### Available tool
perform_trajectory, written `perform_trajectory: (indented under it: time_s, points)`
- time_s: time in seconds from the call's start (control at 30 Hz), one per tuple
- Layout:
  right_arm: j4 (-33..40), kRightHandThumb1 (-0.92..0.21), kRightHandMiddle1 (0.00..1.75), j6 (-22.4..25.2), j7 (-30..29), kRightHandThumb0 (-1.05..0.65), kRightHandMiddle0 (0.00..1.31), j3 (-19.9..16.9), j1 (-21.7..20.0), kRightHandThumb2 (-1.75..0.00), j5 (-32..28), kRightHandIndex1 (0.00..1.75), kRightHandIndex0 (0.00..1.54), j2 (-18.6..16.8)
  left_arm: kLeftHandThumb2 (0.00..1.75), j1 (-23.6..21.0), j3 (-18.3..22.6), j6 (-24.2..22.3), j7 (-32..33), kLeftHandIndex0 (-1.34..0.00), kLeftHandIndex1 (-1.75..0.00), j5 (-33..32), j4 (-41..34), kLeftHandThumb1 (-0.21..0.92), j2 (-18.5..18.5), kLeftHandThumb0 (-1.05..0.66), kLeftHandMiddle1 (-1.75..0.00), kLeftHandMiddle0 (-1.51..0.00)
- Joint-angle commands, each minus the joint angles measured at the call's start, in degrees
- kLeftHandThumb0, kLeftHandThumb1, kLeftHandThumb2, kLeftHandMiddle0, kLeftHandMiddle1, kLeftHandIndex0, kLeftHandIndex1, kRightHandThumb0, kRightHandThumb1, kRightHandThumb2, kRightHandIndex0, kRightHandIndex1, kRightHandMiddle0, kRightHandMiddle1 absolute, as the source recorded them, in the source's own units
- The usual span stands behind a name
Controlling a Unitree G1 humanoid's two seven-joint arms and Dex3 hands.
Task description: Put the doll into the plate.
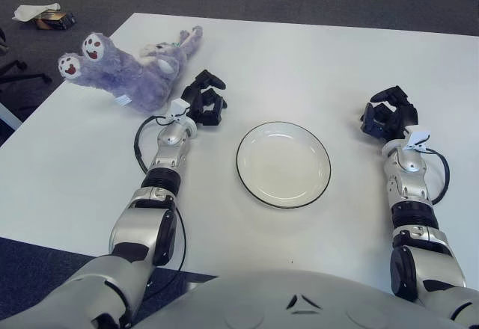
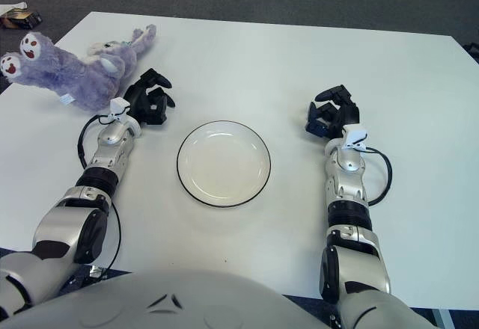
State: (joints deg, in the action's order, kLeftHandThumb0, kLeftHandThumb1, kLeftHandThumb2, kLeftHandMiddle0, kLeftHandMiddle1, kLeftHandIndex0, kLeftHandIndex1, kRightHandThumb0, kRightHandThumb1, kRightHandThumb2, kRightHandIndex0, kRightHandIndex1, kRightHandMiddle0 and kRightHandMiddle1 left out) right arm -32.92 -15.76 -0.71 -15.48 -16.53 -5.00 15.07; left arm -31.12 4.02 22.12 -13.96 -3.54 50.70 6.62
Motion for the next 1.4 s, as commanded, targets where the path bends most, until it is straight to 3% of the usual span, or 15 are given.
perform_trajectory:
  time_s: [0.0, 0.47, 0.77, 1.37]
  points:
    - [-3.2, -0.32, 1.75, 2.5, 0.1, -0.01, 0.38, 0.4, 3.9, -1.29, -0.1, 1.62, 0.68, -1.4, 1.27, 4.1, -0.5, -0.9, 0.0, -0.34, -1.75, 0.7, 3.0, 0.34, -0.6, -0.01, -1.64, -0.66]
    - [-3.7, -0.31, 1.75, 2.3, 0.2, -0.01, 0.39, 0.4, 3.7, -1.29, 0.0, 1.61, 0.68, -1.3, 1.27, 5.2, -2.0, 1.2, 4.2, -0.35, -1.75, 4.0, 1.1, 0.34, -1.0, -0.01, -1.63, -0.67]
    - [-4.7, -0.29, 1.75, 1.7, 0.0, -0.01, 0.39, 0.4, 3.3, -1.31, 0.3, 1.62, 0.7, -1.0, 1.32, 6.0, -4.6, 11.1, 12.3, -0.37, -1.75, 10.0, 2.0, 0.3, -0.5, -0.01, -1.63, -0.7]
    - [-7.2, -0.3, 1.75, 0.2, 0.7, -0.01, 0.4, 0.8, 2.6, -1.31, 0.5, 1.62, 0.69, -0.2, 1.19, 6.0, -4.6, 28.6, 21.7, -0.3, -1.75, 13.4, 6.6, 0.4, -0.4, -0.01, -1.59, -0.65]
